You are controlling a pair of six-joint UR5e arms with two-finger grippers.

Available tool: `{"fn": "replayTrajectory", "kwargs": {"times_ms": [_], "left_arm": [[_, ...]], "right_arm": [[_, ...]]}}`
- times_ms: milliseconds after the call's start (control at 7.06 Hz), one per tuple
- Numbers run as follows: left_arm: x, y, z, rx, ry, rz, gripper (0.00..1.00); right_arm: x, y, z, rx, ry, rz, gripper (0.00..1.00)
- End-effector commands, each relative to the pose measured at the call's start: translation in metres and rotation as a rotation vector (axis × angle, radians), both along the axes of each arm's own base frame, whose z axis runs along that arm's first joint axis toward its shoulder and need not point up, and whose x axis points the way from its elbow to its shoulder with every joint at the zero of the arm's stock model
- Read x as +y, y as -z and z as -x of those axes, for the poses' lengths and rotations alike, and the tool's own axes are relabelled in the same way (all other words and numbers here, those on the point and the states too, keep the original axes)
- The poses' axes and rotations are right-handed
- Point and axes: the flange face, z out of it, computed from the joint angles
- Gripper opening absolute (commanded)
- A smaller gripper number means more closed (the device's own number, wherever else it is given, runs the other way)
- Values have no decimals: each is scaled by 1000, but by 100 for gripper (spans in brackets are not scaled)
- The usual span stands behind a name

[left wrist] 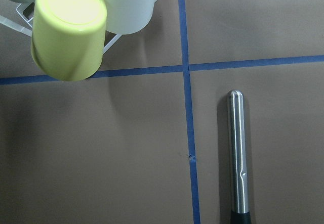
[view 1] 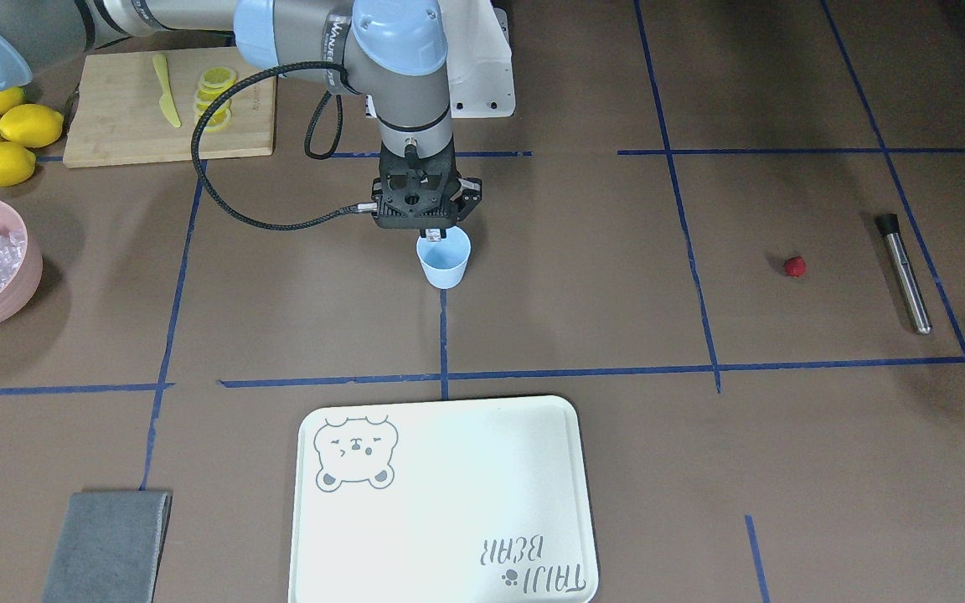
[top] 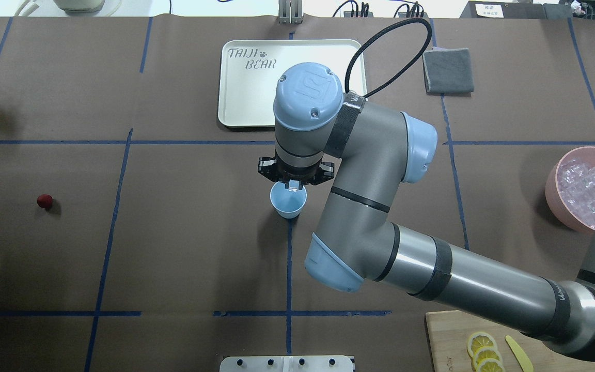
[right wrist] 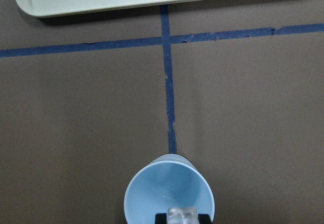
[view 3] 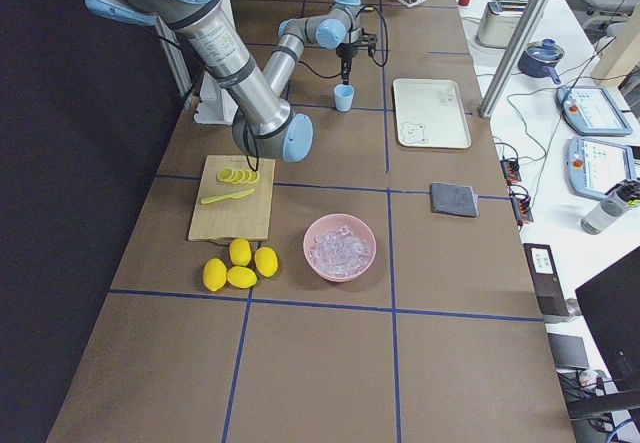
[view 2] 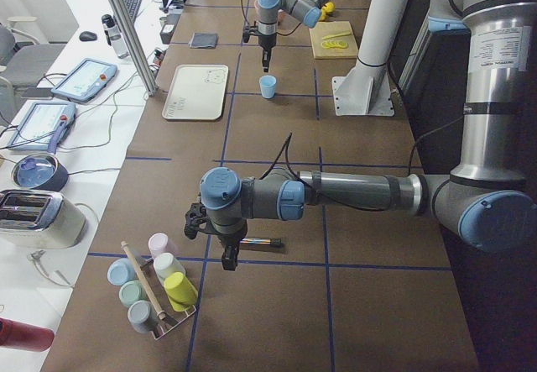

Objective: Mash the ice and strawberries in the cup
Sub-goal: 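Lower the right gripper into the blue cup and release the ice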

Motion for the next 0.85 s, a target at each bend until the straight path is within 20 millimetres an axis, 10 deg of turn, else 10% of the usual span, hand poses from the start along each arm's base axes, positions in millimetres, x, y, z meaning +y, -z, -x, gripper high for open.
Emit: {"fn": "replayTrajectory", "kwargs": {"times_ms": [0,708], "left_arm": [[0,0,0,0,0,0,100],[0,0,0,0,0,0,100]], "right_arm": [[2,-6,10,17,13,6,0],[-9,-5,33,2,7,-6,2]]}}
